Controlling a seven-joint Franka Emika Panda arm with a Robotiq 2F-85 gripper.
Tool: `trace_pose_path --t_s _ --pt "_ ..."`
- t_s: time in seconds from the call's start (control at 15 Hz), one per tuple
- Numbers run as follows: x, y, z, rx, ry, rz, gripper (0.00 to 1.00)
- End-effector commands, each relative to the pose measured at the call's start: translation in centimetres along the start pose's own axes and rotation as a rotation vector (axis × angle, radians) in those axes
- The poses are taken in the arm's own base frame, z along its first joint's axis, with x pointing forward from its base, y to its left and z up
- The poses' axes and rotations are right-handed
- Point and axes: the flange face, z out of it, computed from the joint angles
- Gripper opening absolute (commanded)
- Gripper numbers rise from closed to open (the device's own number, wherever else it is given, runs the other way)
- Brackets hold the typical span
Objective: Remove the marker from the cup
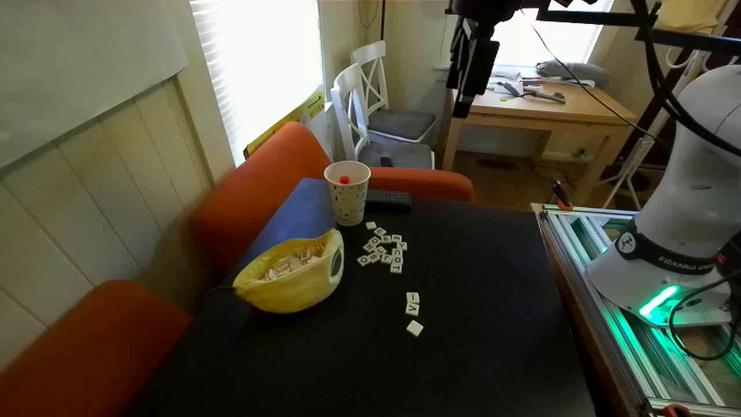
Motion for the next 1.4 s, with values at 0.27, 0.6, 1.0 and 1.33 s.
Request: trace_pose_path --t_s 0.27,0.6,1.0,1.33 --pt "0.0 0.0 -0.1 0.000 -0.001 0.000 1.00" --pt "0.8 -0.6 -0.1 0.013 -0.005 -0.005 1.00" --pt "7.0 -2.6 0.1 0.156 -0.170 0.139 1.00" --pt "11.8 1.2 2.0 0.234 -0.257 0.340 1.00"
